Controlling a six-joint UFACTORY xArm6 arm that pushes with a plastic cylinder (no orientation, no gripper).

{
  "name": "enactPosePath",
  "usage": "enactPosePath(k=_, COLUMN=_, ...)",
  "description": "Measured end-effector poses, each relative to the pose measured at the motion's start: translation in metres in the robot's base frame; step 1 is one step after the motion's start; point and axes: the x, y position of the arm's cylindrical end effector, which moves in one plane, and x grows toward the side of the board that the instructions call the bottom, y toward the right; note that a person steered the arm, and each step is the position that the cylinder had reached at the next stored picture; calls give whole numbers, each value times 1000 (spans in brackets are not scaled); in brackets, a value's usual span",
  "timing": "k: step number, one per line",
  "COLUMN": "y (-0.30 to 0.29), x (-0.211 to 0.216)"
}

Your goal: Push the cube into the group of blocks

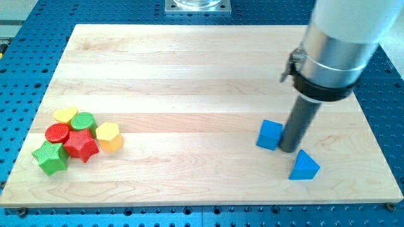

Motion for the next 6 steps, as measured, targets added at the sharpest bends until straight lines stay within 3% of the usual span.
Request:
enactPosePath(k=1, y=-131, x=5)
enactPosePath(k=2, y=-81, x=21)
enactPosePath(k=3, y=-13, x=4)
enactPosePath(k=4, y=-18, x=-28)
enactPosePath(k=6, y=-243, x=-24)
